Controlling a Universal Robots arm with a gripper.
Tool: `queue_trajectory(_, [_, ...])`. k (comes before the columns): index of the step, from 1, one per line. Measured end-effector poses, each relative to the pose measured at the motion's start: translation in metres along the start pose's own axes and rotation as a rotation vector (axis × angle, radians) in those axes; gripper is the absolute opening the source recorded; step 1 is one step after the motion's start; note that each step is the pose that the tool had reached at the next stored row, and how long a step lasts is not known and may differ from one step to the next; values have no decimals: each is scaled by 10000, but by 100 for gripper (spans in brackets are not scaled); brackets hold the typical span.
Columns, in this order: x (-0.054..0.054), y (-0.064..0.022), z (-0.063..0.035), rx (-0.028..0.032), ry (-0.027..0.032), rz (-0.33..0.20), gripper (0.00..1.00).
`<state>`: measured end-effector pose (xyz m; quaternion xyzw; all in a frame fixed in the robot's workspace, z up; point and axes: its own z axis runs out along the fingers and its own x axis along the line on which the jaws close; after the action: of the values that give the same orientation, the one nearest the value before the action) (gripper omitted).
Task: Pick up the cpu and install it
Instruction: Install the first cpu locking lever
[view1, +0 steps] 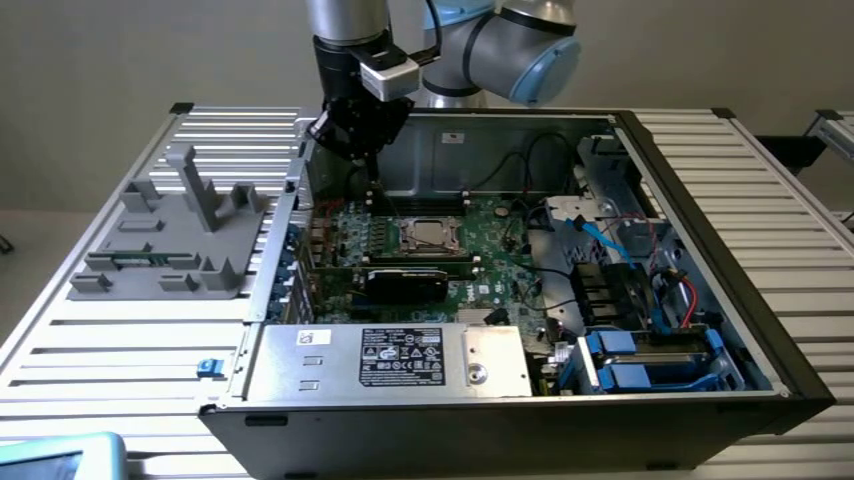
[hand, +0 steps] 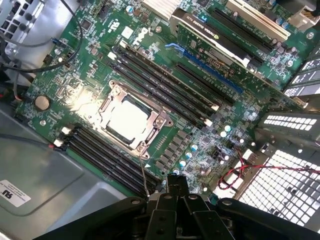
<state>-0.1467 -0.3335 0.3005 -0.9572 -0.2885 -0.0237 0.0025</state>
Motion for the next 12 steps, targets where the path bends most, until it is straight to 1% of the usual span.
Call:
queue_trajectory(3, [0, 0, 0, -1, 0, 22, 11])
queue_trajectory(4, [0, 0, 0, -4, 1, 124, 11])
queue_trajectory(10, [0, 0, 2, -42, -5, 1066, 11])
queue_trajectory(12, [0, 0, 6, -46, -2, 1373, 11])
